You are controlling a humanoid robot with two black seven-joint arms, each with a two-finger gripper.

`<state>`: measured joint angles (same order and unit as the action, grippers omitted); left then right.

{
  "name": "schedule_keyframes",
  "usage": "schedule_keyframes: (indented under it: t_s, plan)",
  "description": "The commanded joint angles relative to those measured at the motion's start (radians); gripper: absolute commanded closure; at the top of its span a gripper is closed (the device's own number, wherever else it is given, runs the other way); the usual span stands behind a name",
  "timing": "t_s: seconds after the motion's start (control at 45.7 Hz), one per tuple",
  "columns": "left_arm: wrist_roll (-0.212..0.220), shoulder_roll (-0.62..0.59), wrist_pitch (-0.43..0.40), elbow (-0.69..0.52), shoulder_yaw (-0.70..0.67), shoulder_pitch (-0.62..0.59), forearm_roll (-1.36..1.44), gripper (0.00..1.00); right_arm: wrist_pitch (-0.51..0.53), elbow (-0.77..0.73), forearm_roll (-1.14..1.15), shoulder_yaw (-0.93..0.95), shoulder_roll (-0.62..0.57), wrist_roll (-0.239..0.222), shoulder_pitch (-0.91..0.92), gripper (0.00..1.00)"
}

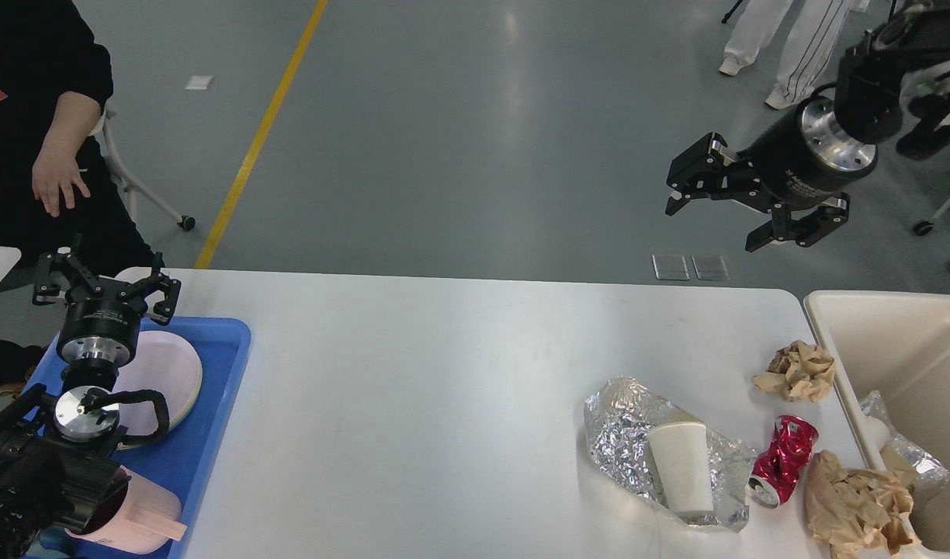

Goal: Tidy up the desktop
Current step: 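Bring the right gripper back toward the red can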

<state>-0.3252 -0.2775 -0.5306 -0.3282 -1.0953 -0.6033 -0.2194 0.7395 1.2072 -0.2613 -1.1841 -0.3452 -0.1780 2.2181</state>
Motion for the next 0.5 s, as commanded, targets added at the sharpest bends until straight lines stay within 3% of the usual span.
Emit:
schedule_keyframes:
  t_s: [0.0,0.153,0.482]
  plan:
    - [0.000,0.000,0.000,0.001,0.000,-0.001,0.000,0.04,0.027,0.003,0.001,-0.002,0.017,0.000,0.035,0.00]
    - [0.000,0.000,0.000,0.000,0.000,0.000,0.000,0.04,-0.008,-0.012,0.007,-0.045,0.014,0.000,-0.007,0.00]
    - [0.000,0.000,0.000,0.000,0.000,0.000,0.000,0.04,-0.147,-0.064,0.001,-0.071,-0.035,0.000,-0.375,0.00]
